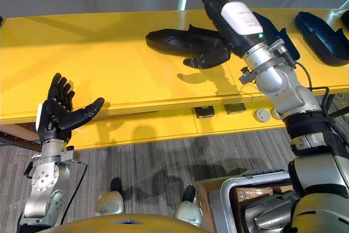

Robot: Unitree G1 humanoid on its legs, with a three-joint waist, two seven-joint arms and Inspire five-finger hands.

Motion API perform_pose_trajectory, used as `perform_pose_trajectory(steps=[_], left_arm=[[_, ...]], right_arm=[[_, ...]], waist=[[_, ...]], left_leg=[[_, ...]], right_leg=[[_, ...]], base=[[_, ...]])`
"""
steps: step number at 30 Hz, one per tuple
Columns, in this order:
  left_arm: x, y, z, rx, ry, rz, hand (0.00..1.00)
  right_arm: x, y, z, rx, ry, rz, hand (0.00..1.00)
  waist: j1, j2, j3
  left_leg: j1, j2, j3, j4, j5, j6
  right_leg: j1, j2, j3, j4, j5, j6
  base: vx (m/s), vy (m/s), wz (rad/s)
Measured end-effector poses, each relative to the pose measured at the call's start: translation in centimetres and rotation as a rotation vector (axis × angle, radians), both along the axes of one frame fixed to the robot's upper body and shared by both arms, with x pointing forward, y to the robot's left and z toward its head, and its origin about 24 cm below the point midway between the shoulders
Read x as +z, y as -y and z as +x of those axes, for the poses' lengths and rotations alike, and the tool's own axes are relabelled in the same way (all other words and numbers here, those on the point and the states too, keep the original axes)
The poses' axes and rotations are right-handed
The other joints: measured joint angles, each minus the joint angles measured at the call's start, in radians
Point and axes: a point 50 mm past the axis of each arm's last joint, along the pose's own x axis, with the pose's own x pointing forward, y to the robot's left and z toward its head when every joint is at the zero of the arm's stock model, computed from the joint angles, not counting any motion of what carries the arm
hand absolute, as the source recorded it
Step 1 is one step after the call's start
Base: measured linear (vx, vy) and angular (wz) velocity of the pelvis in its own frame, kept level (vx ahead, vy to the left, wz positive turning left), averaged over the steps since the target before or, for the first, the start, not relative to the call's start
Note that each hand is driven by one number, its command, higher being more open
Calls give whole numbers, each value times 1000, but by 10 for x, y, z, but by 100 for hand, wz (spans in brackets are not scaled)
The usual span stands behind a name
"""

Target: Walk over and take three plastic housings, then place them on the shelf

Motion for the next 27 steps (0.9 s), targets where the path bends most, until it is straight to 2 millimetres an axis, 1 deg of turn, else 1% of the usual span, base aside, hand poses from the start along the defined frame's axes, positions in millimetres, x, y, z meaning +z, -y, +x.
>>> perform_pose_trajectory(steps=[2, 5, 7, 10, 13, 16, 18, 20, 24, 27], left_arm=[[0, 0, 0, -2, 0, 0, 100], [0, 0, 0, 1, -1, 0, 100], [0, 0, 0, 5, -1, -1, 100], [0, 0, 0, 5, -2, -3, 100], [-1, 1, 0, 12, -3, -6, 100], [-1, 3, 1, 8, -5, -9, 100], [-2, 5, 1, 2, -5, -12, 100], [-1, 5, 1, 0, -5, -12, 100], [0, 5, 2, -1, 1, -15, 100], [0, 5, 3, -7, 4, -15, 100]], right_arm=[[1, 5, 2, -55, -10, 8, 100], [-6, 16, 8, -159, -103, 9, 100], [-16, 27, 13, -233, -197, 13, 100], [-30, 44, 16, -319, -292, 17, 100], [-39, 54, 21, -385, -364, 3, 100], [-35, 58, 26, -416, -374, 1, 100], [-25, 59, 29, -427, -358, 5, 100], [-21, 61, 31, -435, -354, 5, 100], [-24, 61, 33, -430, -364, -20, 100], [-23, 52, 35, -398, -312, -135, 100]], waist=[[-1, 0, 0], [-5, 1, 1], [-8, 3, 2], [-6, 7, 4], [-7, 15, 9], [-6, 29, 17], [-4, 47, 28], [3, 54, 32], [18, 53, 32], [24, 56, 36]], left_leg=[[0, 0, 0, 0, 0, 0], [1, 0, 0, 0, 0, 0], [1, 0, 1, 0, 1, 0], [2, 0, 0, 0, 1, 0], [3, 0, 0, 0, 2, 1], [3, 0, -1, 0, 4, 1], [2, -1, -4, 0, 5, 1], [0, 0, -7, 0, 6, 2], [-6, -2, -14, -1, 8, 3], [-7, -3, -17, -2, 8, 3]], right_leg=[[0, 0, 0, 0, 0, 0], [1, 0, 0, 0, 0, 0], [1, 0, 0, 0, 0, 0], [2, 0, 0, 0, 0, 0], [3, 0, 0, 0, 0, 0], [4, 0, 0, 0, 0, 0], [5, 0, -3, 0, 0, 0], [5, 0, -5, -1, 0, 0], [6, 0, -14, -4, 0, 0], [9, 0, -18, -7, 0, 0]], base=[[0, 0, 0], [0, 0, 0], [0, 0, 0], [0, 0, 0], [0, 0, 0], [0, 0, 0], [0, 0, 0], [-4, 3, 2], [1, 1, 5], [1, 1, 4]])
